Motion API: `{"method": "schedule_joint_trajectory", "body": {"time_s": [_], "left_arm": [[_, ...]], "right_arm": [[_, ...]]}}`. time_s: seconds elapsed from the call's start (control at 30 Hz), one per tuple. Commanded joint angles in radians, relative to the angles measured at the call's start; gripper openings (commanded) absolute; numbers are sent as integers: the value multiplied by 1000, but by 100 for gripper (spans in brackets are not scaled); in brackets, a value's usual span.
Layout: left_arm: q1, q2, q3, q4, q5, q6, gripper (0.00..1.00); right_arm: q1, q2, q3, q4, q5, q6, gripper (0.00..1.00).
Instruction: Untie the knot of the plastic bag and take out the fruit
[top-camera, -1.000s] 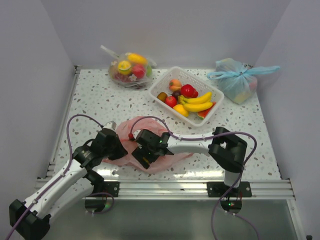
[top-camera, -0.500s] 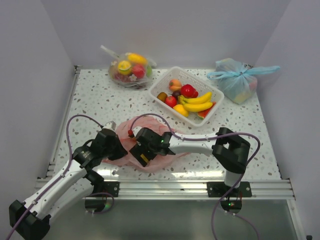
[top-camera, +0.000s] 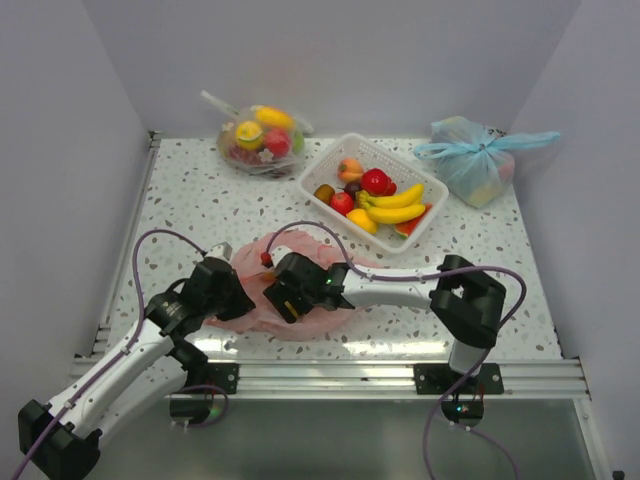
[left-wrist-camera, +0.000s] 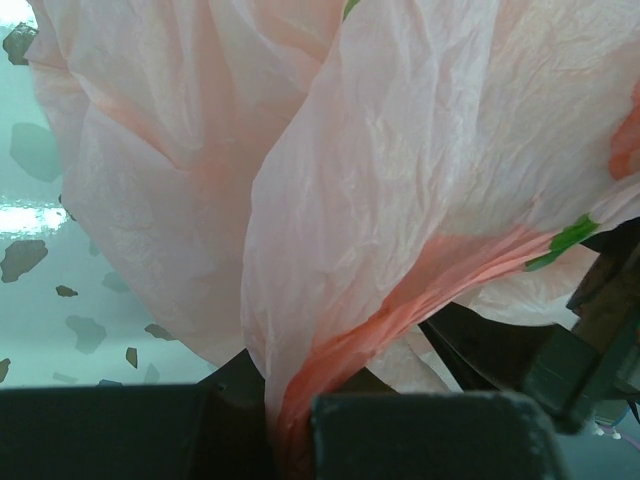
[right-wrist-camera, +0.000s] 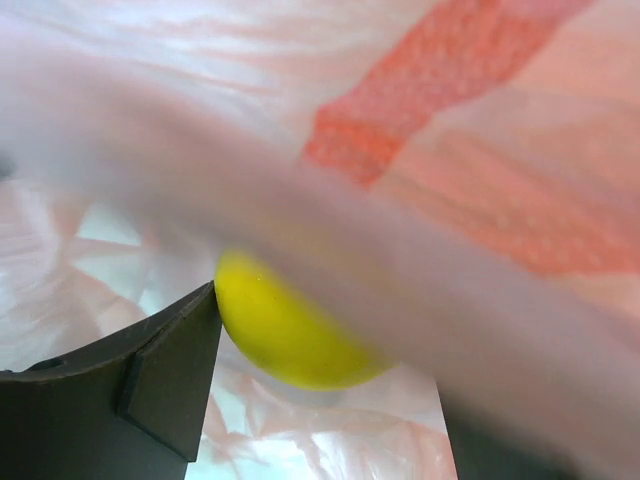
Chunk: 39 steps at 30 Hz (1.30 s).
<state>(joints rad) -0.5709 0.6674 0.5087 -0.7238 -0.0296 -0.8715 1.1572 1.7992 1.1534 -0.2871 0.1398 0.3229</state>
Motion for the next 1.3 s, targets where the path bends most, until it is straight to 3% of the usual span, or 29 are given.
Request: {"method": "schedule_joint_trajectory", "body": {"time_s": [0.0,0.23,0.4,0.53,0.67,0.9,1.07,1.13,1.27], "left_arm": [[-1,-2,-6,3,-4,8,3],[-1,8,8,-2,-13,6,3],[-1,9,8,-2,-16,6,3],[-1,3,5,-3,-18,6,3],[-1,1,8,-8,-21,11,3],[-1,-6,11,-5,-23,14,3],[-1,-14,14,-8,-23,17,3],[-1,-17,17,-8,-23,19,3],[0,-15,16,-2,-16,22,3]], "right_arm": [[-2,-134,11,51,37,-5,38],[-5,-294,112,20,9,-108,31],[-48,-351,180,-3,171,-160,32],[-228,-366,216,29,201,-136,33],[-396,-276,284,36,211,-117,36],[-536,-28,420,62,241,-67,51],[-567,107,578,13,231,-65,93],[-567,108,607,0,224,-74,99],[-567,54,585,12,176,-91,99]]}}
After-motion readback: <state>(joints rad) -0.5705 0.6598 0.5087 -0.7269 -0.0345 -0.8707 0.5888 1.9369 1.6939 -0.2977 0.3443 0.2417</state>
